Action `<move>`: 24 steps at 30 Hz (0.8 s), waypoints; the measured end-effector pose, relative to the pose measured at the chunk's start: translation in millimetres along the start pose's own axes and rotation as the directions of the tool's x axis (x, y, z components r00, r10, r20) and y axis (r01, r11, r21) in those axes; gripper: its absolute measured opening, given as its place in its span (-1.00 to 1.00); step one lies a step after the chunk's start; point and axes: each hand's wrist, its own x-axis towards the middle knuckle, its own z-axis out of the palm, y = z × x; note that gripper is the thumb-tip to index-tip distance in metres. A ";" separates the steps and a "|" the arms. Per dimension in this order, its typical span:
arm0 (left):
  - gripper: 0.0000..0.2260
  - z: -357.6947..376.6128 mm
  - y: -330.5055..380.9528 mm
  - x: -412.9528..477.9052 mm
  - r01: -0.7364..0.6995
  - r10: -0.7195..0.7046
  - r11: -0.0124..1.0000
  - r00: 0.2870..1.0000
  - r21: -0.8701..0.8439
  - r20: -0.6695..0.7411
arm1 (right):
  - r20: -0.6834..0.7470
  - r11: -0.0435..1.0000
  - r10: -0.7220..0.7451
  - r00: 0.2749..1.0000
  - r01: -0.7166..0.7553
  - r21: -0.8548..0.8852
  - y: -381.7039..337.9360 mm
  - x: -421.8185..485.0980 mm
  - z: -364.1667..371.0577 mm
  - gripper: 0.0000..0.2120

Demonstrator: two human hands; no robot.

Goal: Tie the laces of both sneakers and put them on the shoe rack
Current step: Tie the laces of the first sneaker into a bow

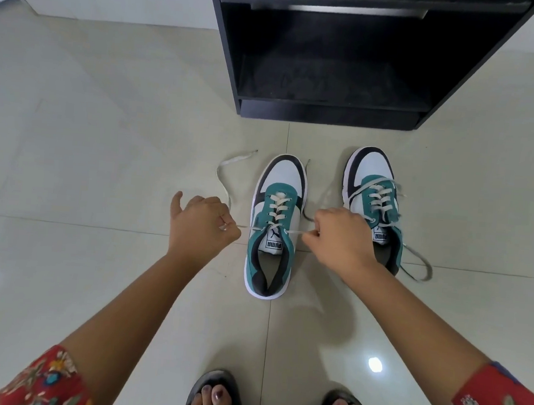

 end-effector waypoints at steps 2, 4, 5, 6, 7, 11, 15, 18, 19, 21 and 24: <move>-0.90 2.5 -1.3 -2.1 -0.085 0.091 0.989 0.995 0.124 -0.047 | -0.065 0.997 -0.053 0.997 0.049 -0.052 2.4 1.0 6.8 -0.88; -0.87 1.6 1.7 -6.1 -0.089 0.099 0.986 0.993 0.143 -0.061 | -0.206 0.991 -0.094 0.974 0.072 -0.112 5.4 0.4 13.1 -0.89; -0.85 -0.2 5.3 -8.2 -0.054 0.057 0.997 0.997 0.061 -0.049 | -0.293 0.991 -0.104 0.951 0.073 -0.116 6.8 0.2 14.4 -0.91; -0.86 -2.3 9.2 -10.1 -0.015 0.012 0.997 0.999 -0.081 -0.037 | -0.341 0.993 -0.106 0.934 0.082 -0.082 6.8 -0.3 13.6 -0.92; -0.86 -2.8 12.9 -12.1 0.000 -0.002 0.971 1.000 -0.238 -0.010 | -0.348 0.995 -0.092 0.933 0.098 0.002 5.1 -0.7 11.5 -0.91; -0.66 -0.9 28.1 -16.0 -0.165 0.268 0.791 0.959 -0.589 0.092 | -0.120 0.731 0.087 0.989 0.018 0.682 -9.3 7.7 18.4 -0.95; -0.56 -4.0 35.0 -8.5 -0.258 0.406 0.744 0.907 -0.617 0.110 | 0.068 0.193 0.039 0.997 -0.074 0.978 -20.5 15.1 17.0 -0.82; -0.51 -6.6 37.9 -1.2 -0.246 0.437 0.714 0.888 -0.655 0.143 | 0.155 0.191 -0.183 0.971 -0.120 0.974 -22.7 14.6 7.5 -0.73; -0.49 -7.0 39.5 0.7 -0.220 0.443 0.692 0.881 -0.687 0.165 | 0.177 0.255 -0.242 0.954 -0.114 0.960 -23.4 14.6 5.4 -0.75; -0.46 -7.3 41.5 3.5 -0.158 0.442 0.645 0.875 -0.748 0.196 | 0.211 0.369 -0.334 0.919 -0.079 0.926 -25.4 12.4 1.7 -0.80; -0.47 -6.5 41.6 5.4 -0.094 0.405 0.633 0.886 -0.768 0.225 | 0.239 0.428 -0.398 0.886 -0.051 0.902 -22.6 8.9 -4.1 -0.77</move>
